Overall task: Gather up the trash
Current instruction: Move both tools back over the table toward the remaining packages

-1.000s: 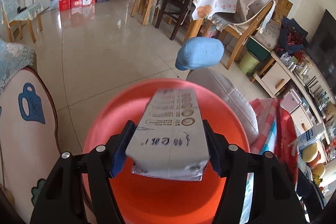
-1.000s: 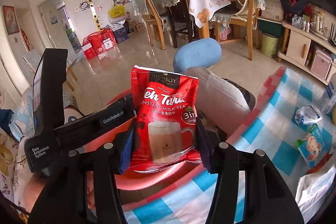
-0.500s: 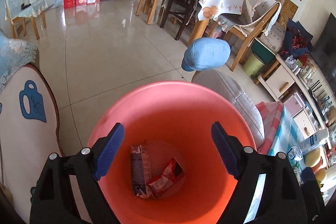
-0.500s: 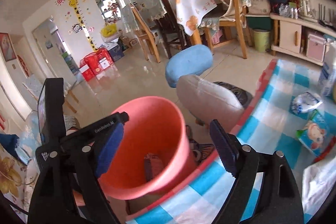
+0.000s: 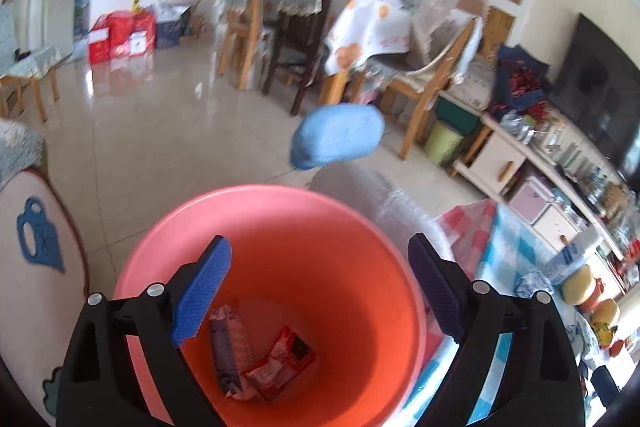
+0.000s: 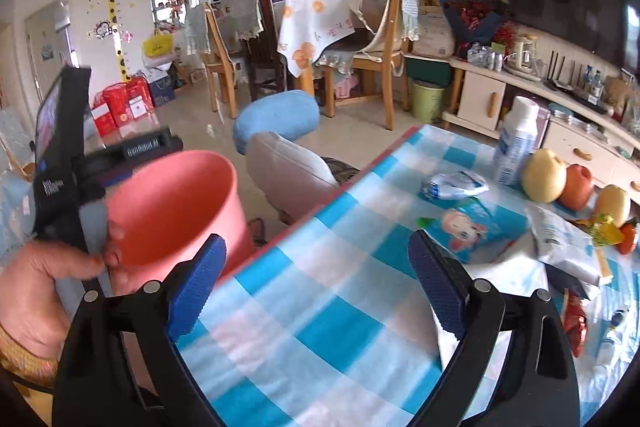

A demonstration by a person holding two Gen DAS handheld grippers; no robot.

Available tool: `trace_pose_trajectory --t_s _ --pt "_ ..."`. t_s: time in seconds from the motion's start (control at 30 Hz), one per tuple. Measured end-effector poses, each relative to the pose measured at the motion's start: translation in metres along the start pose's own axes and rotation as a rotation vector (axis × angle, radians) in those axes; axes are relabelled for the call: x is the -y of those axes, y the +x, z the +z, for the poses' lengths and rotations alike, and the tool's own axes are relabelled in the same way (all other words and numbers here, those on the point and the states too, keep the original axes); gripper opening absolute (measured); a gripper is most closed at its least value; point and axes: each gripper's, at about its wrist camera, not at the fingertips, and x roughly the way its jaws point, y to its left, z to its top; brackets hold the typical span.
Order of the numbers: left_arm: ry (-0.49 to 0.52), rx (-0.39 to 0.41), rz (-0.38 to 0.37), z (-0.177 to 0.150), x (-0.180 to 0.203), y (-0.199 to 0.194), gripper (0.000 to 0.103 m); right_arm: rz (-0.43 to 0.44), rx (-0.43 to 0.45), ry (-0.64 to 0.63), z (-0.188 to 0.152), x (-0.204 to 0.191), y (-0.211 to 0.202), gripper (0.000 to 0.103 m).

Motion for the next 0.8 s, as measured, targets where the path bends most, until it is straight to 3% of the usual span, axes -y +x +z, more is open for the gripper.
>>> trace_pose_trajectory --t_s 0.1,0.27,0.37,0.53,0.8 --pt "0.067 0.064 -0.085 -0.005 0.020 -0.011 0.090 -0.039 -0.008 -0.025 -0.013 0.009 -0.009 0.093" --pt "0.105 0.097 -0.190 -0.011 0.047 -0.020 0.090 -0.076 -0.008 -0.028 -0.031 0.028 -0.027 0.093" --pt "0.145 0.114 -0.214 -0.016 0.063 -0.024 0.090 -0.099 -0.001 -0.024 -0.040 0.039 -0.037 0.093" --pt "0.208 0.056 -0.223 -0.027 0.089 -0.022 0.090 -0.100 0.017 0.034 -0.047 0.063 -0.051 0.094" --pt "0.367 0.034 -0.246 -0.047 0.127 -0.032 0.090 -0.106 0.045 0.114 -0.050 0.096 -0.069 0.095"
